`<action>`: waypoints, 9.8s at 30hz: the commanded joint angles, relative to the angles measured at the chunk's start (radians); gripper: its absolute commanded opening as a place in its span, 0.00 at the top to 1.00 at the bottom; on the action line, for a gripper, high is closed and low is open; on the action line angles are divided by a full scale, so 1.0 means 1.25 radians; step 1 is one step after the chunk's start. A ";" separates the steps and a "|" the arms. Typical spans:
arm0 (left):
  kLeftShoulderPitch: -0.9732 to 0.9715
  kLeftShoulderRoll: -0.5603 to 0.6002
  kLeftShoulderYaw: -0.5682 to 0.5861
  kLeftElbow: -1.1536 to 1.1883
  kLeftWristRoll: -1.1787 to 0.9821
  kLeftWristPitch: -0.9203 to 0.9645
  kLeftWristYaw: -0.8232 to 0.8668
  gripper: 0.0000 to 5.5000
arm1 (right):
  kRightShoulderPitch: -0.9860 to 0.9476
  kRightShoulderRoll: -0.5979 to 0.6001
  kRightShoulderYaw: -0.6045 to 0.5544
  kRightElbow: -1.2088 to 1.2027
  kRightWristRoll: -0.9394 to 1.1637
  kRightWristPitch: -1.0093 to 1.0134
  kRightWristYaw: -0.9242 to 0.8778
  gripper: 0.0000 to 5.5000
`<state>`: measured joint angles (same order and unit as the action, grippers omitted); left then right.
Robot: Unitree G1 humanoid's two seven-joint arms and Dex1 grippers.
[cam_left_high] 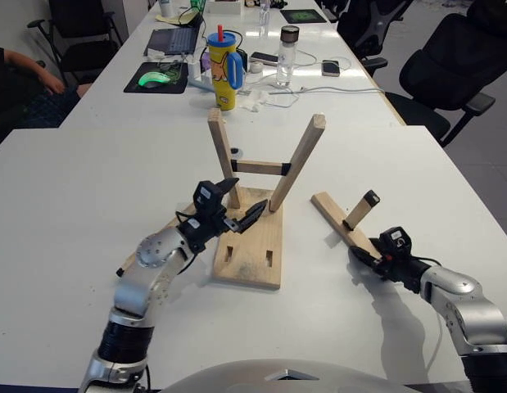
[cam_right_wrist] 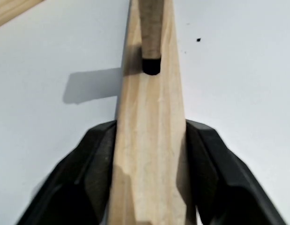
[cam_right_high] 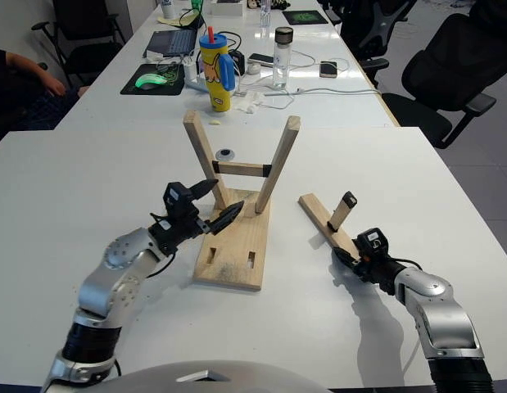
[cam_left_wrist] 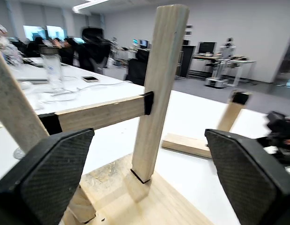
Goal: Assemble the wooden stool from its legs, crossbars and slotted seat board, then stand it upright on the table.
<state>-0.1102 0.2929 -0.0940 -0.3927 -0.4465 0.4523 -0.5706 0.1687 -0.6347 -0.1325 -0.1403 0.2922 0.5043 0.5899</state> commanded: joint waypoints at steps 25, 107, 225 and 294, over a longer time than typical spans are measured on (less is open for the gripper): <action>-0.273 0.085 0.247 0.026 -0.687 0.362 0.015 0.02 | -0.354 0.047 -0.127 -0.207 0.893 0.358 0.056 0.63; -0.380 0.437 0.295 0.268 -0.512 0.459 -0.342 0.63 | -0.063 0.009 0.319 0.087 -0.356 -0.689 0.085 0.42; -0.065 0.445 -0.023 0.388 0.233 0.101 -0.312 0.50 | -0.172 0.340 0.386 0.016 -0.161 -0.039 -0.117 0.53; -0.183 0.161 -0.064 0.165 -1.220 0.651 -0.089 0.81 | -0.421 0.049 -0.084 -0.191 1.275 0.347 0.176 0.44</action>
<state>-0.3468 0.4795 -0.1606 -0.1704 -1.9645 1.2749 -0.6782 -0.3382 -0.5710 -0.2549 -0.3551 1.8735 0.9246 0.8013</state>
